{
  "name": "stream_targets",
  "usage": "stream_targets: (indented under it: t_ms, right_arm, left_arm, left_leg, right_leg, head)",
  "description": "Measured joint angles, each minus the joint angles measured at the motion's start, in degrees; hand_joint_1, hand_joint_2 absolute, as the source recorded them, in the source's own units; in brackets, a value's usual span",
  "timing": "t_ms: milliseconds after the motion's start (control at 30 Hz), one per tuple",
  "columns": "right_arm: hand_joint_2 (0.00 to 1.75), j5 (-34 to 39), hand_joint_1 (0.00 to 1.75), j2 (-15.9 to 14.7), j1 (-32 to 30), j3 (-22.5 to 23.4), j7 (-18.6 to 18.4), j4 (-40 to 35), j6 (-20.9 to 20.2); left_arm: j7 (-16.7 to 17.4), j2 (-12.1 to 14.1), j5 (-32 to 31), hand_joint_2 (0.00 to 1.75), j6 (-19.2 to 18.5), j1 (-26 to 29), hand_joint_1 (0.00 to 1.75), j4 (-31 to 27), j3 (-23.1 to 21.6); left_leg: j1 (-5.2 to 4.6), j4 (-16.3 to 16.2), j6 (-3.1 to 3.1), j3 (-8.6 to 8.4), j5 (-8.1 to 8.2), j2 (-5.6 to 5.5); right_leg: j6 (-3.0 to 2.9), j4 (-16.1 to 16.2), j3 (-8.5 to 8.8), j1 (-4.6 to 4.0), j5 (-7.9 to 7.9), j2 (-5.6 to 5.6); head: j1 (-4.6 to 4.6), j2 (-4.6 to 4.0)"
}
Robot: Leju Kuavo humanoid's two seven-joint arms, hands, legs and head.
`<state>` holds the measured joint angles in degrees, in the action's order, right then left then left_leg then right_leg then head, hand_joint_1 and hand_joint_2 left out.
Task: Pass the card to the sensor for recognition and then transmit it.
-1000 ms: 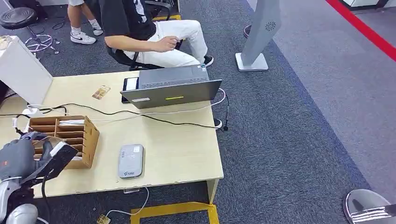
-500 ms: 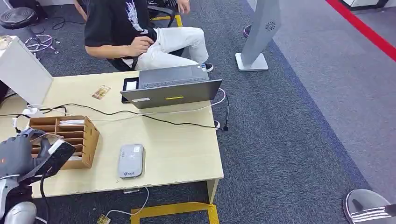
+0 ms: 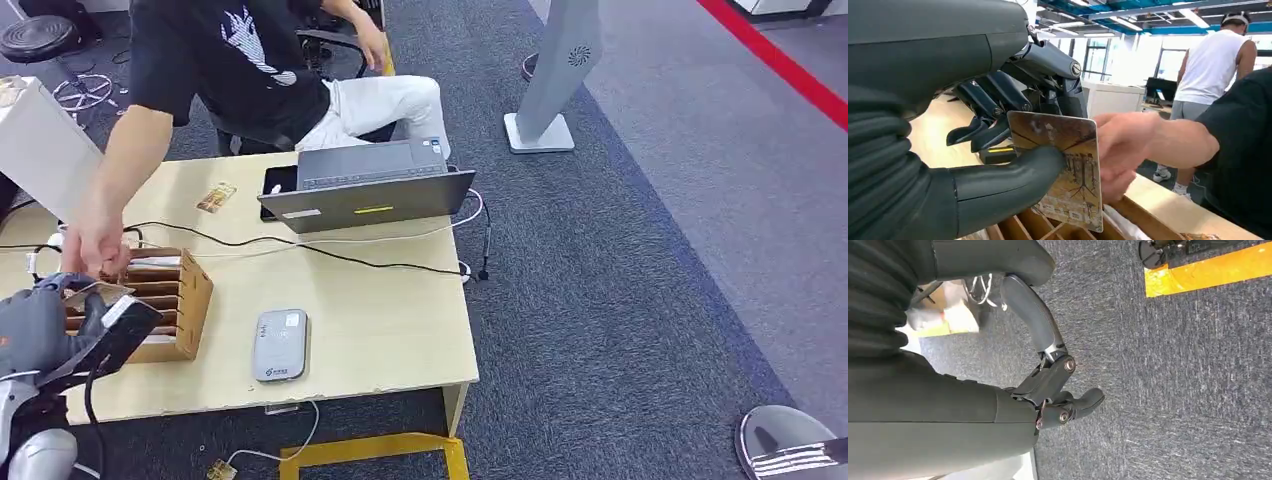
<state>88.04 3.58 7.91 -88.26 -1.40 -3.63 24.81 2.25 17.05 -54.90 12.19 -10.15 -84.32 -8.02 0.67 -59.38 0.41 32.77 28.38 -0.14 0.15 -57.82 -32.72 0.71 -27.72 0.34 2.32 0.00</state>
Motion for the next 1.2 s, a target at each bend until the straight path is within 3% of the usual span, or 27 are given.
stream_targets:
  t_ms: [933,967,1000,1200]
  right_arm:
    - [1.75,0.33,0.0,0.02,0.01,0.0,0.26,-0.46,0.02]
    - [1.75,0.33,0.0,0.02,0.01,0.0,0.26,-0.46,0.02]
    - [1.75,0.33,0.0,0.04,0.01,0.0,0.26,-0.46,0.02]
    - [1.75,0.48,0.0,0.13,0.03,0.0,0.26,-0.48,-0.02]
  left_arm:
    - [-0.46,0.0,0.41,1.75,1.77,-2.1,1.75,0.0,0.0]
    - [-0.46,0.0,0.41,1.75,1.77,-2.12,0.65,0.0,0.0]
    - [-0.5,0.0,0.57,1.75,1.84,-2.12,0.0,0.0,0.0]
    - [-2.71,-0.39,2.75,1.75,4.63,-1.94,0.0,-0.11,0.24]
  left_leg:
    - [0.0,0.0,0.01,0.0,0.01,0.0]
    - [0.0,0.0,0.01,0.0,0.01,0.0]
    - [0.0,0.0,0.01,0.0,0.01,0.01]
    - [0.0,0.0,0.01,0.01,0.01,-0.01]
  right_leg:
    - [0.0,0.0,0.0,0.0,0.0,0.01]
    - [0.0,0.0,0.0,0.0,0.0,0.01]
    - [0.0,0.0,0.0,0.0,0.0,0.01]
    - [0.0,0.0,0.0,0.0,0.0,0.0]
  head:
    - [-0.02,0.0]
    - [-0.02,0.0]
    - [-0.02,0.0]
    - [-0.02,0.0]
